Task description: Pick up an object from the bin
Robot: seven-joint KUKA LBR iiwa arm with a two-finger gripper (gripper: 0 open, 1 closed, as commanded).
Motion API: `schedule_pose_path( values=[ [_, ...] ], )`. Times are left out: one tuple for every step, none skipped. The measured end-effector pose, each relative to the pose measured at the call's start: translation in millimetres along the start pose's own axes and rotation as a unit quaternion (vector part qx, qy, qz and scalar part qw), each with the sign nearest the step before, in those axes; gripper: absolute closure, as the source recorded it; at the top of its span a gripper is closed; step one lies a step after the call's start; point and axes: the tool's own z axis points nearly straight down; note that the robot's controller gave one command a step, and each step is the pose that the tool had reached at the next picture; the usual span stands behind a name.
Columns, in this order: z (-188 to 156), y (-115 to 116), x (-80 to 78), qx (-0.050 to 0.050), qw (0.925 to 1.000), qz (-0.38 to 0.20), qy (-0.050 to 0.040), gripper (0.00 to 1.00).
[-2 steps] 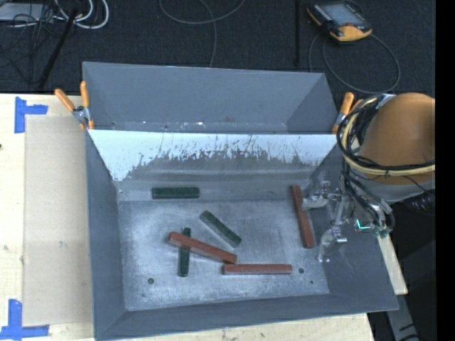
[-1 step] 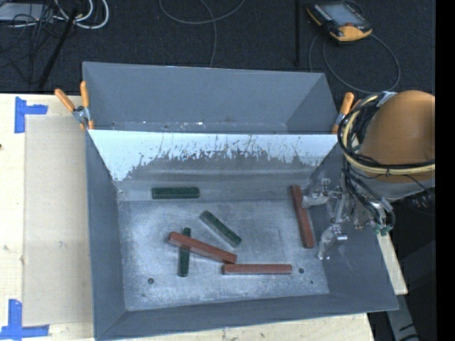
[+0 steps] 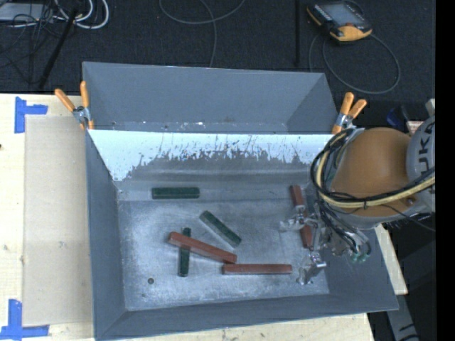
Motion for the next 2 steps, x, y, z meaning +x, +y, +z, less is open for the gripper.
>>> schedule_pose_path(
  values=[
    [7, 10, 9.6, 0.000, 0.9999, -0.013, 0.0012, 0.00],
    [20, 25, 15.9, 0.000, 1.0000, -0.006, 0.0012, 0.00]
  ],
)
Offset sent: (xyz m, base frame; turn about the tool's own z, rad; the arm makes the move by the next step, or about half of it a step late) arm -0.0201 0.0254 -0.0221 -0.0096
